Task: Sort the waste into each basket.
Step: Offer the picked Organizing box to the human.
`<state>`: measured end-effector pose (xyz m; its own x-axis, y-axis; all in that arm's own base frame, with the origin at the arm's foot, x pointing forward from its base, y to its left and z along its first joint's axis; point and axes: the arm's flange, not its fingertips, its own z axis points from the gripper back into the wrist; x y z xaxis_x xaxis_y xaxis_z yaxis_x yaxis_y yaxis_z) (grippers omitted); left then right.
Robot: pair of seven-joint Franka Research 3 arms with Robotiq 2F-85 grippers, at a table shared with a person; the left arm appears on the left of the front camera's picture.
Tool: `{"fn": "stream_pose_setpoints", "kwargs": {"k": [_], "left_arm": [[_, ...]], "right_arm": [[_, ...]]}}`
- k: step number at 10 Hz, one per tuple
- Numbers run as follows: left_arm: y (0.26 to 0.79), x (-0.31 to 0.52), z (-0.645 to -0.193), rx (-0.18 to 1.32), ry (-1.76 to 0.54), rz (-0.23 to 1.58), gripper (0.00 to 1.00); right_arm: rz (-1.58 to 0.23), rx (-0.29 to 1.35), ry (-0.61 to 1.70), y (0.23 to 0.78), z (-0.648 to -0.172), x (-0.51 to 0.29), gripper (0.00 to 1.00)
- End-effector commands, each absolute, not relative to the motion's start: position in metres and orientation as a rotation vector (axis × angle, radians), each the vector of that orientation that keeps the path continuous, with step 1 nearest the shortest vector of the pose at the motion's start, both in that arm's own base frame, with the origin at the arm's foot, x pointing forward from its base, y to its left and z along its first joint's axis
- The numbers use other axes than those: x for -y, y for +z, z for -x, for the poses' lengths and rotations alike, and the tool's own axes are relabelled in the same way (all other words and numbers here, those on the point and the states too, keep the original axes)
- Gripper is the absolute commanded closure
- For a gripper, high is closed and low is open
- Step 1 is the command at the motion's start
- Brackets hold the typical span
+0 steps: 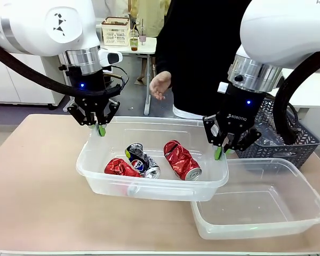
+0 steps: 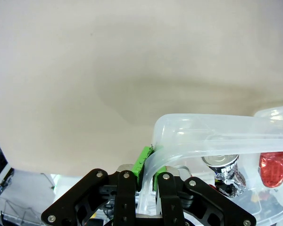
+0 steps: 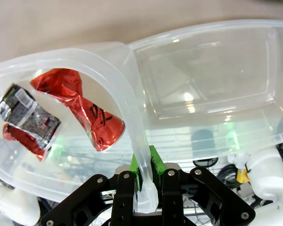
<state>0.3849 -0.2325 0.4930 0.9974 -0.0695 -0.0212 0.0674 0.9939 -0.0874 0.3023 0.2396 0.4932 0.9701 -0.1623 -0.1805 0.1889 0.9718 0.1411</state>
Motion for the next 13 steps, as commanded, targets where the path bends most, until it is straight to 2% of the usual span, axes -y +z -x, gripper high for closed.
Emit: {"fn": "stream_pose_setpoints", "kwargs": {"k": [1, 2, 5, 7, 10, 11, 12, 13], "left_arm": [[0.496, 0.232, -0.388, -0.015, -0.049, 0.089, 0.94], [0.493, 0.232, -0.385, -0.024, -0.069, 0.087, 0.94], [0.492, 0.239, -0.490, 0.051, 0.048, 0.096, 0.94], [0.488, 0.246, -0.526, 0.081, 0.090, 0.124, 0.94], [0.485, 0.254, -0.538, 0.128, 0.123, 0.153, 0.94], [0.482, 0.253, -0.538, 0.101, 0.135, 0.157, 0.94], [0.479, 0.231, -0.544, 0.080, 0.034, 0.124, 0.94], [0.479, 0.231, -0.544, 0.080, 0.034, 0.124, 0.94]], "right_arm": [[-0.172, -0.184, -0.164, 0.497, -0.301, -0.238, 0.91], [-0.158, -0.169, -0.178, 0.493, -0.302, -0.240, 0.91], [-0.160, -0.237, -0.068, 0.512, -0.412, -0.254, 0.91], [-0.174, -0.289, -0.030, 0.510, -0.459, -0.262, 0.91], [-0.207, -0.359, -0.056, 0.480, -0.489, -0.262, 0.91], [-0.224, -0.377, -0.071, 0.469, -0.491, -0.262, 0.91], [-0.154, -0.327, -0.066, 0.474, -0.491, -0.245, 0.91], [-0.154, -0.327, -0.066, 0.474, -0.491, -0.245, 0.91]]}}
